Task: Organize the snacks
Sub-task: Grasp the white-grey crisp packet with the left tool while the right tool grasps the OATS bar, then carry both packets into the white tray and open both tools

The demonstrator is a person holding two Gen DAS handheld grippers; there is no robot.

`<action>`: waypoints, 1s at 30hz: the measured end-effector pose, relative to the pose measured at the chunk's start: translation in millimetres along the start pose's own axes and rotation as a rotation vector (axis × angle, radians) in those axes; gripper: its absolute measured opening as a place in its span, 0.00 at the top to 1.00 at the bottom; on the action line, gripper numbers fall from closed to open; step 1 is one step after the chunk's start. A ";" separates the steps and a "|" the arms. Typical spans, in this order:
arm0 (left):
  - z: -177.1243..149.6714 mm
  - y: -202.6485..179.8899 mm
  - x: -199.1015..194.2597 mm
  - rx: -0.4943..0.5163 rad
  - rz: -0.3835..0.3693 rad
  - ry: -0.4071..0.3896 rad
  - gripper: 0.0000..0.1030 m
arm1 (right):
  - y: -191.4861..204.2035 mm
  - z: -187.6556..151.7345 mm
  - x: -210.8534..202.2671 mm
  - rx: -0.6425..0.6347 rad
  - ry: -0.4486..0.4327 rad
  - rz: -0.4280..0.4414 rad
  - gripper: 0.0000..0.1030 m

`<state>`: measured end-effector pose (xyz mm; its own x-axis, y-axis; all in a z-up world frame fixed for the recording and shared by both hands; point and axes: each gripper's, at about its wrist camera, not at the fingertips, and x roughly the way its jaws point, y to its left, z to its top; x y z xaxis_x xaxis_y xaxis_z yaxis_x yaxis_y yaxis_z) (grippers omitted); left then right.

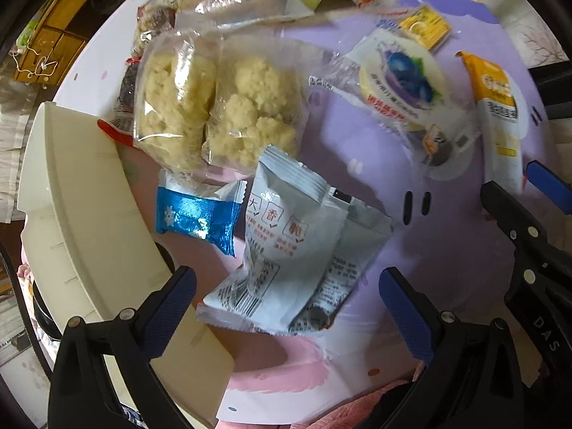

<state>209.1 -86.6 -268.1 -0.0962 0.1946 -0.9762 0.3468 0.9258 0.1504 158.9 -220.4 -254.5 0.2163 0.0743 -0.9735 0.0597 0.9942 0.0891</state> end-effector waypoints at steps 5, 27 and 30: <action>6.9 1.4 13.5 0.007 0.010 0.010 0.10 | 1.2 5.7 7.9 -0.024 0.011 -0.011 0.46; 27.5 -19.6 -13.1 -0.024 0.003 0.012 0.54 | -16.0 16.3 17.5 -0.012 0.057 0.004 0.60; 19.7 -9.6 -26.8 -0.041 0.006 -0.004 0.54 | -21.5 18.4 15.3 -0.008 0.062 0.013 0.60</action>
<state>226.7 -107.1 -246.5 -0.0902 0.1985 -0.9760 0.3089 0.9372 0.1620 178.8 -242.1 -267.5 0.1559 0.0920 -0.9835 0.0497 0.9937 0.1008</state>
